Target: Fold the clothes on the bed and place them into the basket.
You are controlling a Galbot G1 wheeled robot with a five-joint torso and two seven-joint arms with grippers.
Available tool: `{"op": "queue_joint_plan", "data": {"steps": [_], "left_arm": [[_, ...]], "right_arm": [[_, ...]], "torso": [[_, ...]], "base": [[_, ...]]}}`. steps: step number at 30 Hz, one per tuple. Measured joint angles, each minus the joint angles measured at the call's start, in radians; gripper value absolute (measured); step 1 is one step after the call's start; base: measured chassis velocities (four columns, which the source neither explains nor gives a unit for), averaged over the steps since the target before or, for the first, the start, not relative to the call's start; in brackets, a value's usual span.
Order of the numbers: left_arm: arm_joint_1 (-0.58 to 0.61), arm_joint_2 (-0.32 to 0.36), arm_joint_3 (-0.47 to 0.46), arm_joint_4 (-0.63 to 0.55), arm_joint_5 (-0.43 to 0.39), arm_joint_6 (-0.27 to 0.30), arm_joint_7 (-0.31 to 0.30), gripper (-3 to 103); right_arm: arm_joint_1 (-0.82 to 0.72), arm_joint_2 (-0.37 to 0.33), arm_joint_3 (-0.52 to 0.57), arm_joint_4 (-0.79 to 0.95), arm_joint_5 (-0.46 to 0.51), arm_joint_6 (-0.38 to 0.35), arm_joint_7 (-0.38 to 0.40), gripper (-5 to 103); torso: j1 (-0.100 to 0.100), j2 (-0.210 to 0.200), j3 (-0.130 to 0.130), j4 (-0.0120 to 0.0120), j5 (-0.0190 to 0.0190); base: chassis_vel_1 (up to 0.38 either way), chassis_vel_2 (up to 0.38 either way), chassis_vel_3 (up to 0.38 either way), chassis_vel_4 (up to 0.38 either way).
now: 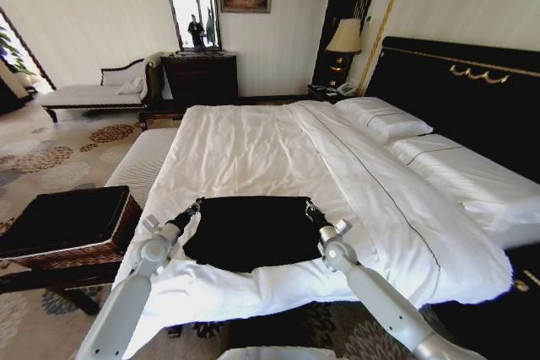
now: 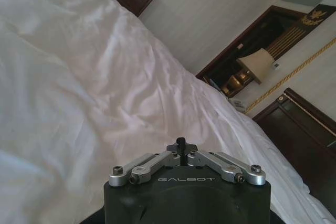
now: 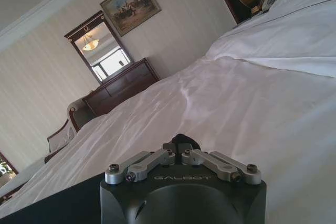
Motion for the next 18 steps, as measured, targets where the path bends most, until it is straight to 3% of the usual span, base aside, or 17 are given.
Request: {"op": "queue_joint_plan", "data": {"steps": [9,15,18], "left_arm": [[0.183,0.017,-0.045,-0.048,0.093,-0.014,0.01,1],[0.23,0.025,-0.045,-0.091,0.132,-0.022,0.014,1],[0.267,0.03,-0.032,-0.12,0.188,-0.031,0.014,1]], "right_arm": [[-0.122,-0.079,0.025,0.102,-0.02,0.042,0.013,1],[-0.21,-0.094,0.04,0.153,-0.04,0.062,0.017,1],[-0.27,-0.094,0.043,0.178,-0.069,0.077,0.018,1]], "torso": [[0.0,0.0,0.0,0.0,0.0001],[0.0,0.0,0.0,-0.0005,0.0003],[0.0,0.0,0.0,-0.0003,0.0001]], "base": [[0.0,0.0,0.0,0.0],[0.0,0.0,0.0,0.0],[0.0,0.0,0.0,0.0]]}}
